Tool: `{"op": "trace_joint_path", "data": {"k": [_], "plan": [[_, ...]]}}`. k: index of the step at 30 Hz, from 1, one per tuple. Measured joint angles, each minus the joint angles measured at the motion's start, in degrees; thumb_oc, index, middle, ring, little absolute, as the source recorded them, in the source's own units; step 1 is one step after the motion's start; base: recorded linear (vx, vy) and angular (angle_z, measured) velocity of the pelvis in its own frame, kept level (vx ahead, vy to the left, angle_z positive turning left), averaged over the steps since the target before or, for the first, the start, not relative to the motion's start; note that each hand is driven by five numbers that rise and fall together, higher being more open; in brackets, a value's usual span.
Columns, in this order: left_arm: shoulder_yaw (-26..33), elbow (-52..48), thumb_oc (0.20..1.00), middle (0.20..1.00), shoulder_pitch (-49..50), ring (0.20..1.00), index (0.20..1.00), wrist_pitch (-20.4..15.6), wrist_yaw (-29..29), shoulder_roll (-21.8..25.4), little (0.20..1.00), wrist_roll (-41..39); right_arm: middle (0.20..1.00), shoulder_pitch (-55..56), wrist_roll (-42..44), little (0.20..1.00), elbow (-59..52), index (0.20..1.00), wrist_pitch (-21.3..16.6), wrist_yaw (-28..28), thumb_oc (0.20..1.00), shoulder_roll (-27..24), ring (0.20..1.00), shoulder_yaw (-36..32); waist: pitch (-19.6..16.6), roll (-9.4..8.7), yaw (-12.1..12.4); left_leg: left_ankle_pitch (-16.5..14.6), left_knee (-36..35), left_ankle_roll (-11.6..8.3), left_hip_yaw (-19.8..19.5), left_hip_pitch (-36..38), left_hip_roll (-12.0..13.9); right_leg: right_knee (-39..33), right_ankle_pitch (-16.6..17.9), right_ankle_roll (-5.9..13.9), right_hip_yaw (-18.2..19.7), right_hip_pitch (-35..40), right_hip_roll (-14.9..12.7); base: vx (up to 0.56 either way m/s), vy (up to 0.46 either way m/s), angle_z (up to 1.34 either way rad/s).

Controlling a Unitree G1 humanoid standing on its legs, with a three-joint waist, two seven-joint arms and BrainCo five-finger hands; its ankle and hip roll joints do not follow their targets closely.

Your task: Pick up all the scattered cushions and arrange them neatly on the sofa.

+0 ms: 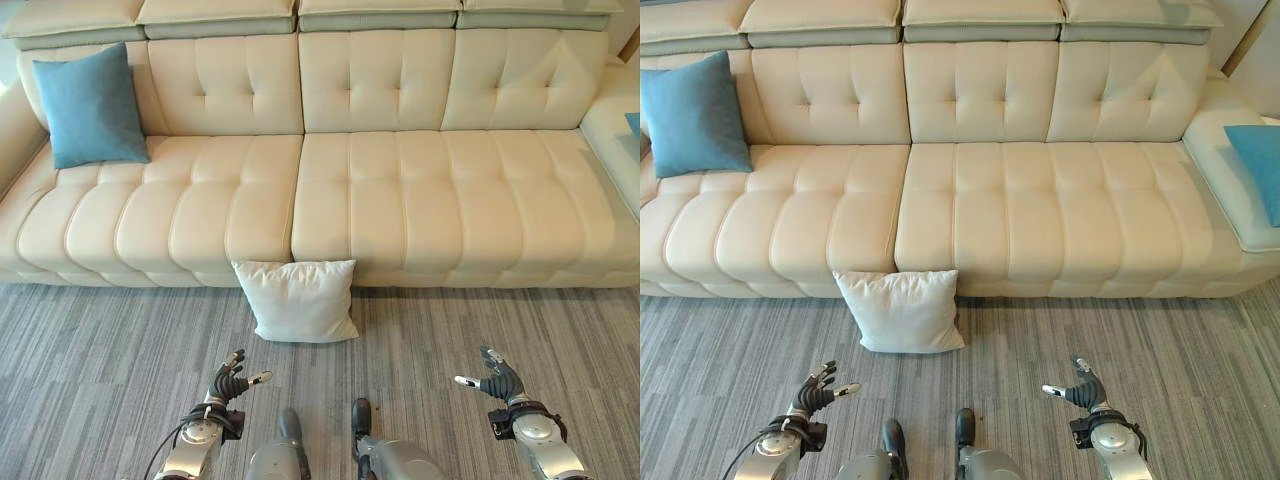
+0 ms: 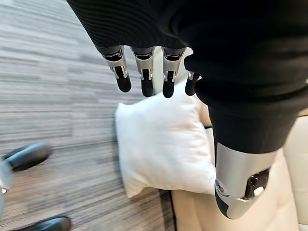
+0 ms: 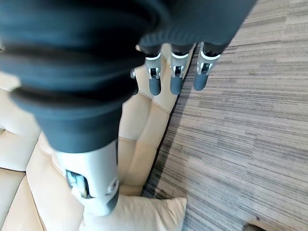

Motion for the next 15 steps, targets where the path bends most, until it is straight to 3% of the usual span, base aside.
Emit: {"op": "trace_joint_path", "data": {"k": [2,4,8,9,10,12,13,15], "plan": [[-0.04,0.75,1.0,1.0,-0.04,1.0,1.0,0.14,0.02,-0.03,1.0,0.01,1.0,-0.48,-0.01,1.0,1.4,1.0,0.42,-0.11,1.0,-0.02,1.0,-0.02,0.17,0.53,0.49,3.52,-3.46,-0.31,-1.56,-0.92,1.52,0.01,-1.15,0.31,0.77,2.27,1.18,0.29,0.21,-0.35],[-0.04,0.86,1.0,1.0,-0.04,1.0,1.0,0.37,0.05,-0.03,1.0,0.0,1.0,-0.37,-0.07,1.0,1.79,1.0,0.52,-0.23,1.0,-0.14,1.0,-0.11,0.16,0.61,0.39,4.62,-3.23,-0.2,-1.53,-1.6,2.04,0.02,-1.55,-0.33,0.86,3.43,1.23,0.25,0.227,-0.14],[-0.01,2.57,1.0,1.0,-0.53,1.0,1.0,0.54,0.18,-0.05,1.0,-0.01,1.0,0.91,-0.1,1.0,1.95,1.0,0.96,-0.63,1.0,-0.44,1.0,-0.93,-1.47,3.16,0.0,6.1,-1.81,0.51,-1.28,-0.47,2.74,0.05,-4.5,2.22,3.08,6.8,0.67,0.31,0.326,-0.21],[-0.03,2.48,1.0,1.0,-0.19,1.0,1.0,0.52,0.28,-0.07,1.0,-0.01,1.0,1.31,-0.11,1.0,2.0,1.0,1.09,-0.6,1.0,-0.43,1.0,-1.04,-1.72,3.45,0.16,8.47,-2.22,3.34,-0.88,0.31,2.19,0.83,-5.24,3.0,3.76,6.75,0.21,0.16,0.191,-0.25],[-0.02,2.37,1.0,1.0,-0.43,1.0,1.0,0.52,0.47,0.24,1.0,-0.01,1.0,1.75,-0.11,1.0,1.83,1.0,1.19,-0.47,1.0,0.11,1.0,-0.94,-1.86,2.58,0.14,8.42,-2.69,5.75,0.55,1.43,0.24,3.77,-6.96,4.45,3.94,5.79,-2.12,0.17,0.263,-0.15],[-0.04,2.24,1.0,1.0,-0.91,1.0,1.0,0.5,0.45,0.53,1.0,0.0,1.0,2.21,-0.12,1.0,1.86,1.0,1.25,-0.43,1.0,0.34,1.0,-1.01,-2.11,1.73,-0.03,7.09,-2.72,7.6,1.26,2.1,-2.22,8.15,-9.23,6.22,3.93,4.54,-4.88,0.18,0.303,-0.02],[-0.01,2.36,1.0,1.0,-1.17,1.0,1.0,0.49,0.5,1.06,1.0,0.02,1.0,1.63,-0.17,1.0,1.84,1.0,1.3,-0.29,1.0,0.63,1.0,-0.99,-1.98,1.33,0.37,5.99,-2.6,8.77,2.14,2.69,-3.16,15.36,-11.52,7.03,3.98,1.02,-6.16,0.08,0.164,-0.13],[0.0,2.46,1.0,1.0,-1.37,1.0,1.0,0.63,0.52,1.86,1.0,0.02,1.0,0.94,-0.19,1.0,1.61,1.0,1.28,0.07,1.0,1.03,1.0,-0.88,-1.89,1.14,0.46,5.08,-2.57,9.9,3.15,3.45,-3.9,23.58,-12.88,7.59,4.18,-3.24,-7.51,0.1,0.194,-0.24]]}}
